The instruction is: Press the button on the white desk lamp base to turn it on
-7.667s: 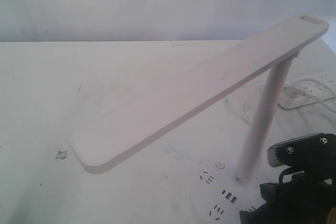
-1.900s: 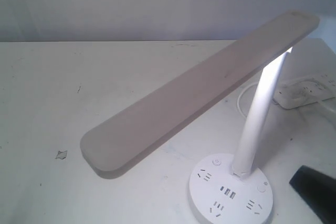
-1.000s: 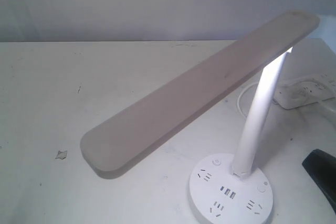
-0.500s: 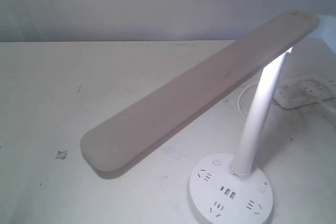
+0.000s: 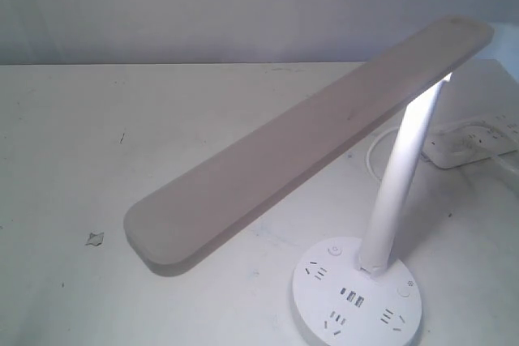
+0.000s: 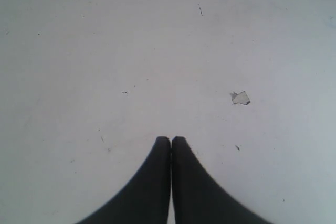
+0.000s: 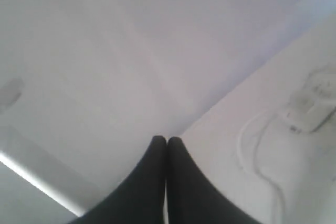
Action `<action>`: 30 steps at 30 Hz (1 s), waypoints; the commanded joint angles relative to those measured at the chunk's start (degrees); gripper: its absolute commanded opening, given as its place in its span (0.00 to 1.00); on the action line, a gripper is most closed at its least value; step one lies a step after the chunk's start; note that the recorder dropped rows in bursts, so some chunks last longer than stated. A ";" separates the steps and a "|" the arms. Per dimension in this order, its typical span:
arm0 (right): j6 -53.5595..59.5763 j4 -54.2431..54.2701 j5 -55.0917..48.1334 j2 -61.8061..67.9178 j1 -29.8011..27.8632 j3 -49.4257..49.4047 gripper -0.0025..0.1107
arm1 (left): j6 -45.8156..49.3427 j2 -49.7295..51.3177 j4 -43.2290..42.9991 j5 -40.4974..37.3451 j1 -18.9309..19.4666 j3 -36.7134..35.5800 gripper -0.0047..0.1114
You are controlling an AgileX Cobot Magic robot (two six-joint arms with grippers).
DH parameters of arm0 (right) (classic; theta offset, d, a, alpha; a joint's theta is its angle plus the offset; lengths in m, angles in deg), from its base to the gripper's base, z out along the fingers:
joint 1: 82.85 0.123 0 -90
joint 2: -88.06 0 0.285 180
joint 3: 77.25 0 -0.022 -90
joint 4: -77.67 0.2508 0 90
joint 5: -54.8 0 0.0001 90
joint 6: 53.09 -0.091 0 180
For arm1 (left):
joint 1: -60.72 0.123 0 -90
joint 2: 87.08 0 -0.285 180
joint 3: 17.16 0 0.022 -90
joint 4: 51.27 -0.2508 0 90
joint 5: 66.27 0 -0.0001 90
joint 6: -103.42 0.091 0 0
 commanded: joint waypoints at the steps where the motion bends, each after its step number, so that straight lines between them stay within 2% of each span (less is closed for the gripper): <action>1: 0.27 25.28 -1.21 -0.33 -0.40 -0.34 0.02 | -0.17 -0.21 0.00 -0.17 -0.31 -0.19 0.04; 5: 0.27 25.46 -4.91 -0.33 -0.40 -0.34 0.02 | -0.17 -0.21 0.00 -0.17 -0.31 -0.19 0.04; 20: 1.06 25.35 -7.89 -0.33 -0.40 -0.34 0.02 | -0.17 -0.21 0.00 -0.17 -0.31 -0.19 0.04; 23: 9.23 25.24 -8.02 -0.33 -0.40 -0.34 0.02 | -0.17 -0.21 0.00 -0.17 -0.31 -0.19 0.04; 30: 44.72 25.24 -5.57 -0.33 -0.40 -0.34 0.02 | -0.17 -0.21 0.00 -0.17 -0.31 -0.19 0.04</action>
